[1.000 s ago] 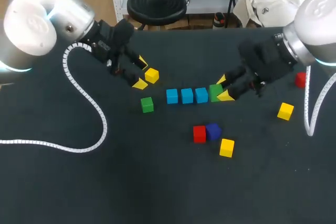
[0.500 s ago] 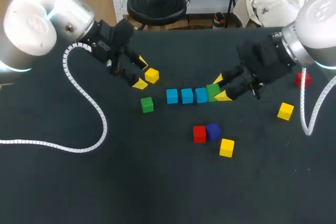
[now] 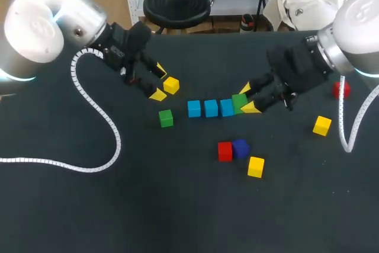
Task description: Place the blue cubes, place green cubes on the blue cubes, place the yellow cubes on the green cubes, then place the red cubes on the yellow cubes, and place purple cube on the red cubes.
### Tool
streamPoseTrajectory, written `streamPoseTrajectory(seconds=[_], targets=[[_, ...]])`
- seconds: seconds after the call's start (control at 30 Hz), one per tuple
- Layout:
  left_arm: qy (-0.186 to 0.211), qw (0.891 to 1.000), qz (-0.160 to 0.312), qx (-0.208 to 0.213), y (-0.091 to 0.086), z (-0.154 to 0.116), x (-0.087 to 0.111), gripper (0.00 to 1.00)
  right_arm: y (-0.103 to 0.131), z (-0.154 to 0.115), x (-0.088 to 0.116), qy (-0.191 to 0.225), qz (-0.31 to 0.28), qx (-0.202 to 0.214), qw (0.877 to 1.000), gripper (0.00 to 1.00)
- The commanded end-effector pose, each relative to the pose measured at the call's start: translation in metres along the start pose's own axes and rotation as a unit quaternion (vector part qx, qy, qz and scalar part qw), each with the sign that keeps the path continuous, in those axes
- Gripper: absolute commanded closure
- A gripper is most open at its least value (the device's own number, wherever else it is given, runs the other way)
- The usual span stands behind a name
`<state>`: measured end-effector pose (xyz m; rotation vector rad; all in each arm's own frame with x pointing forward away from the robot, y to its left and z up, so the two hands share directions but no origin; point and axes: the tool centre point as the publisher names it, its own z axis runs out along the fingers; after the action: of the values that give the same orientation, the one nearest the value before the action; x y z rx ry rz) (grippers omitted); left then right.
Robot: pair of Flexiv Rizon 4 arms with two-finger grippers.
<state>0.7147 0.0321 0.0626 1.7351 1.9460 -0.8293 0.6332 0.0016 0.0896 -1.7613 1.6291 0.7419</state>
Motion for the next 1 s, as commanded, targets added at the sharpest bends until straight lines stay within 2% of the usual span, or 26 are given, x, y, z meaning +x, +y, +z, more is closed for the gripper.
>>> streamPoseTrajectory(seconds=[0.03, 0.2, 0.33, 0.4, 0.6, 0.73, 0.93, 1.0], targets=[[0.002, 1.0, -0.001, 0.001, 0.001, 0.0, 0.0, 0.0, -0.014, 0.01, -0.004, -0.003, 0.002, -0.006, 1.0, 1.0], [0.002, 1.0, -0.001, 0.001, 0.001, 0.0, 0.0, 0.0, -0.022, 0.024, -0.003, 0.003, 0.008, -0.022, 1.0, 1.0], [0.002, 1.0, -0.001, 0.001, 0.001, 0.0, 0.0, 0.0, -0.029, 0.034, 0.0, -0.017, 0.018, -0.026, 0.999, 1.0], [0.002, 1.0, -0.001, 0.001, 0.001, 0.0, 0.0, 0.0, -0.032, 0.036, 0.005, -0.047, 0.025, -0.021, 0.998, 1.0], [0.002, 1.0, -0.001, 0.001, 0.001, 0.0, 0.0, 0.0, -0.032, 0.04, 0.012, -0.053, 0.055, -0.016, 0.997, 1.0], [0.002, 1.0, -0.001, 0.001, 0.001, 0.0, 0.0, 0.0, -0.032, 0.042, 0.016, -0.048, 0.065, -0.018, 0.997, 1.0], [0.002, 1.0, -0.001, 0.001, 0.001, 0.0, 0.0, 0.0, -0.034, 0.047, 0.016, 0.01, 0.075, -0.023, 0.997, 1.0], [0.002, 1.0, -0.001, 0.001, 0.001, 0.0, 0.0, 0.0, -0.035, 0.051, 0.02, 0.014, 0.077, -0.023, 0.997, 1.0]])
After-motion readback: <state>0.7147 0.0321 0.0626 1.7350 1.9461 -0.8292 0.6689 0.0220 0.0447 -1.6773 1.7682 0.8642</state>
